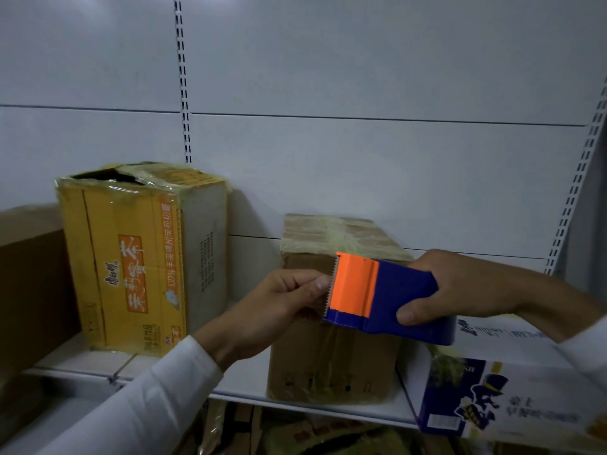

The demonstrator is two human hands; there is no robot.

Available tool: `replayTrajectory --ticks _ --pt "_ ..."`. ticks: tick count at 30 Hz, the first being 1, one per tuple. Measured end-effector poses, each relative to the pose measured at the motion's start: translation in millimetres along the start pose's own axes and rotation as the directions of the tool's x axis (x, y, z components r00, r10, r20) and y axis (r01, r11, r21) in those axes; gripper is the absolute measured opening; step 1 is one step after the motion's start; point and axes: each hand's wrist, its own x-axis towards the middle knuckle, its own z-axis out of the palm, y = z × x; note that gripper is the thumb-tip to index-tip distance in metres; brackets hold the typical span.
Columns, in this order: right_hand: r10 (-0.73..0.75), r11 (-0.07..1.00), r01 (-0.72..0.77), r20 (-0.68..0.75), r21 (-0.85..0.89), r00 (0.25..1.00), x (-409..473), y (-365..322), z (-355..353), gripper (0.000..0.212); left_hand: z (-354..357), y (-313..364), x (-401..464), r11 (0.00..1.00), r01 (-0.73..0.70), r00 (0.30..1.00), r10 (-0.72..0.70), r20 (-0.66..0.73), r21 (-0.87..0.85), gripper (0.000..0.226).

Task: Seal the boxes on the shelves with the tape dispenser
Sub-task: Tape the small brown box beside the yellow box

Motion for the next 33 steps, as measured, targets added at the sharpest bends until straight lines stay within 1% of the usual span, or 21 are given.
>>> replayTrajectory --ticks 2,6,11,12,14,16,18,21,23,25,29,31,33 --pt "-0.012 1.000 0.013 0.025 -0.005 1.000 0.8 1.3 0.8 0.052 0.5 -1.0 -2.0 0.999 0.010 1.000 -0.010 0.019 -0.032 0.033" --pt "-0.018 1.000 0.017 0.082 0.005 0.996 2.1 3.9 3.3 0.053 2.0 -2.9 -3.5 0.995 -0.007 0.999 0.010 0.032 -0.100 0.025" --pt "-0.014 0.999 0.008 0.127 0.049 0.992 1.7 1.7 4.1 0.037 2.3 -10.8 -4.7 0.991 -0.020 1.000 0.021 0.005 -0.133 0.024" --pt "-0.012 0.999 0.007 0.130 0.043 0.991 2.3 0.5 4.3 0.036 3.0 -11.9 -4.4 0.995 -0.024 1.000 0.023 -0.016 -0.093 0.024" --pt "0.000 1.000 -0.004 0.121 0.028 0.993 3.0 -0.8 4.5 0.037 3.8 -12.2 -2.1 0.995 -0.026 0.996 0.034 -0.080 0.099 0.025" --pt "0.021 1.000 -0.023 0.112 0.020 0.993 2.3 -1.2 2.9 0.041 1.4 -10.5 -1.1 0.954 -0.021 0.983 0.074 -0.168 0.299 0.030" --pt "0.037 0.999 -0.038 0.098 0.010 0.995 0.5 -1.5 -0.5 0.039 -4.6 -8.0 -4.0 0.916 -0.023 0.965 0.125 -0.231 0.400 0.034" --pt "0.059 0.998 -0.059 0.080 -0.004 0.995 -4.1 -2.0 -8.7 0.039 -17.1 -1.3 -12.4 0.891 -0.021 0.953 0.155 -0.261 0.454 0.031" --pt "0.086 0.996 -0.084 0.073 -0.026 0.994 -8.4 -2.0 -15.9 0.043 -31.3 2.8 -17.7 0.883 0.002 0.928 0.173 -0.330 0.469 0.027" --pt "0.114 0.992 -0.112 0.039 -0.048 0.993 -12.7 -2.1 -25.4 0.053 -44.9 7.5 -19.5 0.866 0.025 0.913 0.183 -0.364 0.499 0.028" --pt "0.170 0.980 -0.172 -0.032 -0.101 0.985 -10.6 -11.4 -46.4 0.071 -57.7 18.3 -6.3 0.837 0.019 0.888 0.237 -0.394 0.546 0.030" --pt "0.207 0.971 -0.211 -0.043 -0.110 0.977 -3.8 -19.1 -52.7 0.074 -61.8 19.9 0.8 0.839 0.033 0.883 0.230 -0.410 0.543 0.031" --pt "0.237 0.964 -0.240 -0.038 -0.114 0.971 3.2 -27.1 -54.0 0.072 -67.1 17.0 2.0 0.852 0.065 0.879 0.198 -0.434 0.520 0.032"
